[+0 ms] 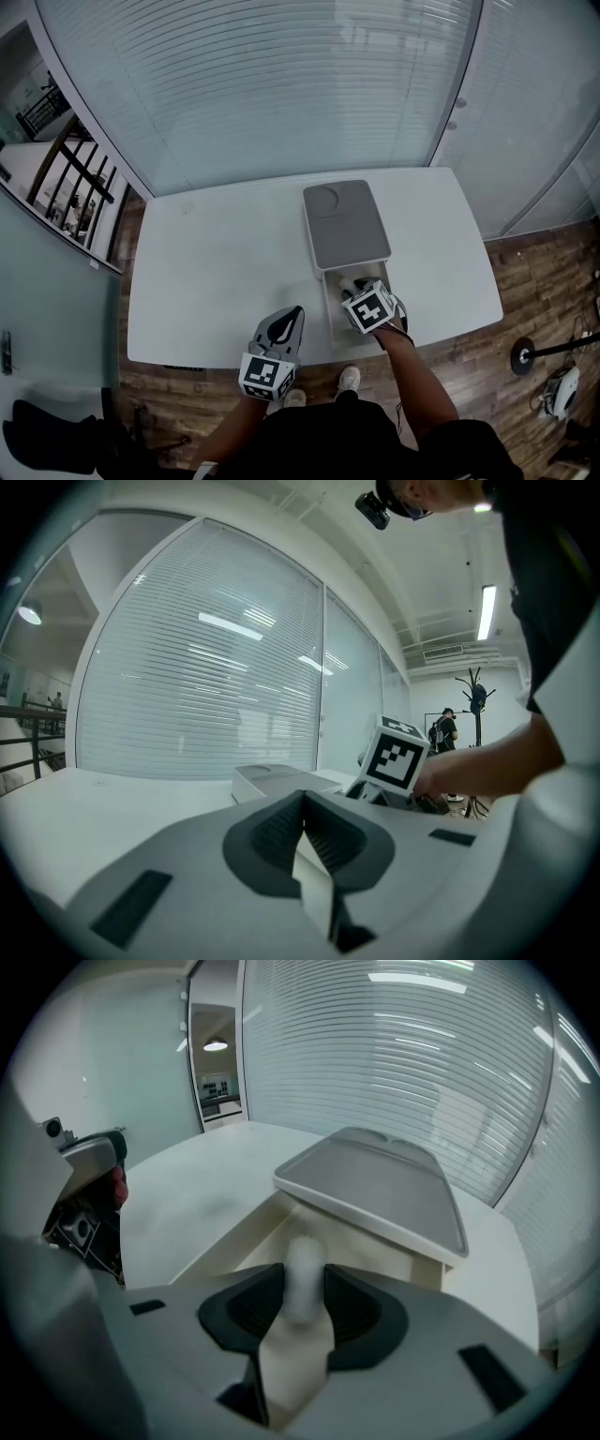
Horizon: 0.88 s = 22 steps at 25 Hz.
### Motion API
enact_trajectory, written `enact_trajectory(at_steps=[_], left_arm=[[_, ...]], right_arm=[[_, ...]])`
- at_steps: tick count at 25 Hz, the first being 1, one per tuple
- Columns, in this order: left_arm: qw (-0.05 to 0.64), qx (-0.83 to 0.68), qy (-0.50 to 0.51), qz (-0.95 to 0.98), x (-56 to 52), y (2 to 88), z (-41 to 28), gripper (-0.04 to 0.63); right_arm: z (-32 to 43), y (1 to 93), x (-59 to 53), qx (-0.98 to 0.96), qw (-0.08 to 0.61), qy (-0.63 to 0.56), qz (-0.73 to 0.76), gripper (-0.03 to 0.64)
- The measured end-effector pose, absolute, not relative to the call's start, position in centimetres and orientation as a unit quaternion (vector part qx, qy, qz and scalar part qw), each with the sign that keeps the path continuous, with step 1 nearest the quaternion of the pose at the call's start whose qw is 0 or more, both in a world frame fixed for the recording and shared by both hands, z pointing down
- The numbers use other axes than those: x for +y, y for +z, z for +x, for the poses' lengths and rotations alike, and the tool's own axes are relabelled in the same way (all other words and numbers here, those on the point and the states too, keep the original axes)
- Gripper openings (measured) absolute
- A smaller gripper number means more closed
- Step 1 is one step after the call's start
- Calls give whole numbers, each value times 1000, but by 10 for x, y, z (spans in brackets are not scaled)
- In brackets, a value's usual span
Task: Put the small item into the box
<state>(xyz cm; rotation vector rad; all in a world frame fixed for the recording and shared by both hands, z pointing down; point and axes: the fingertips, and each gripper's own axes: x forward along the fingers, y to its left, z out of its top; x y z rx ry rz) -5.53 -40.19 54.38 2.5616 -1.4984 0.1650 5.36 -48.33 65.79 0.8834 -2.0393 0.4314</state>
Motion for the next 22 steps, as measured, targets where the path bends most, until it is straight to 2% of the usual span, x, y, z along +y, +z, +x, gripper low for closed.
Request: enact_trajectory(at_steps=[7,9,14,19,22], left_arm=[[86,-506,54,856,-402,543,-63,12],[87,-506,55,856,-402,543,-64,12],[85,-502,52,859,-402,541,-64,12],[85,-494,51,864,-404,540,-59,12],[82,-487,47,868,-406,538,-53,12]], right_arm=[[50,659,-484,-814,445,147,343,152],[47,657,-482,-819,442,143,338,186],[46,631,-479,-839,398,143,343,215],[54,592,-473,-850,353,131,368,212],[58,562,-473,-861,299,108,396,194]])
